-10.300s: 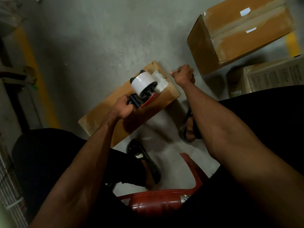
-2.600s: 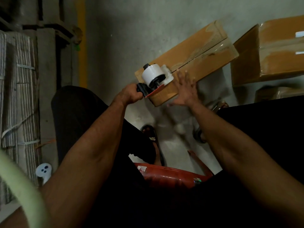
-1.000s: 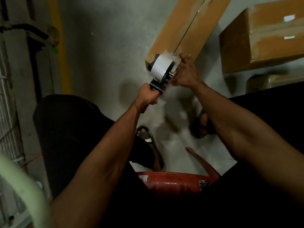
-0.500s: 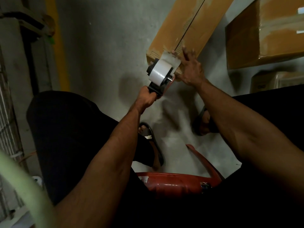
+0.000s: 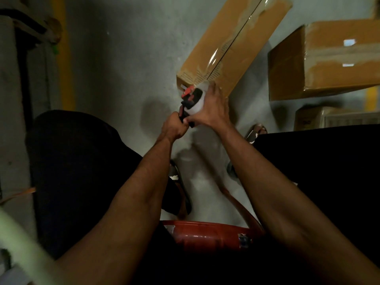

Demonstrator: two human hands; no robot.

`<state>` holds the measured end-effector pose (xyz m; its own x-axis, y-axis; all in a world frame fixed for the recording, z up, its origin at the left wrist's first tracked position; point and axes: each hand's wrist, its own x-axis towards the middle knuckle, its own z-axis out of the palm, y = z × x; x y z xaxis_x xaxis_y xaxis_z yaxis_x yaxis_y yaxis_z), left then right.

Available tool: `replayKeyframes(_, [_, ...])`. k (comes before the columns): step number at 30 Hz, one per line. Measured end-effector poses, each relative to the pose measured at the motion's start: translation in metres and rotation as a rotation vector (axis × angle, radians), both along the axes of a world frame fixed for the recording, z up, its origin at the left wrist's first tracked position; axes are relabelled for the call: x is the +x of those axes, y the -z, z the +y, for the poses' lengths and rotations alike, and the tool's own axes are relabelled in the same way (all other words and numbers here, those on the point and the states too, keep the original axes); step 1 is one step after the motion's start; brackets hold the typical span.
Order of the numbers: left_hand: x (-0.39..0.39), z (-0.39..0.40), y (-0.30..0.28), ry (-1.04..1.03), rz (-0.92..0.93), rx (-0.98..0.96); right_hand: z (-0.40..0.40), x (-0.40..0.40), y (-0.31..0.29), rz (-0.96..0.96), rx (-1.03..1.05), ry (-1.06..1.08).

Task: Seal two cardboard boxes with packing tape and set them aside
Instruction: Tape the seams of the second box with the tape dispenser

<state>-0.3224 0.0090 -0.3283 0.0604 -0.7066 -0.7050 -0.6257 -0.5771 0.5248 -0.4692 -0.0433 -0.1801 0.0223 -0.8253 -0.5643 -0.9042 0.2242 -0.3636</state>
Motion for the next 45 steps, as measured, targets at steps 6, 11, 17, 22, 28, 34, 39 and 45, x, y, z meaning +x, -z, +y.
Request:
replayKeyframes(6, [-0.008,-0.004,-0.068,0.042,-0.108,-0.018,0.016,-0.007,0.012,-0.092,-0.224,0.211])
replayKeyframes(11, [-0.012,-0.004,-0.07,0.041,-0.11,-0.016,0.016,-0.009,0.014,-0.087,-0.239,0.208])
replayKeyframes(17, [-0.005,0.008,-0.06,0.097,-0.108,0.057,0.014,0.002,0.022,-0.028,-0.134,0.163])
replayKeyframes(22, [0.008,0.013,-0.056,0.061,-0.211,0.046,0.023,0.014,0.028,0.081,-0.149,0.06])
replayKeyframes(28, [0.024,0.016,-0.053,-0.122,-0.316,0.065,0.024,-0.007,0.027,0.079,-0.293,0.063])
replayKeyframes(34, [0.033,0.005,-0.05,-0.318,-0.256,0.055,0.008,-0.023,0.041,0.117,-0.17,0.113])
replayKeyframes(39, [0.034,-0.002,-0.01,-0.201,-0.222,0.118,0.022,-0.031,0.05,-0.102,-0.153,0.203])
replayKeyframes(45, [0.014,-0.016,-0.037,-0.364,-0.056,0.185,0.021,-0.03,0.047,-0.164,-0.135,0.269])
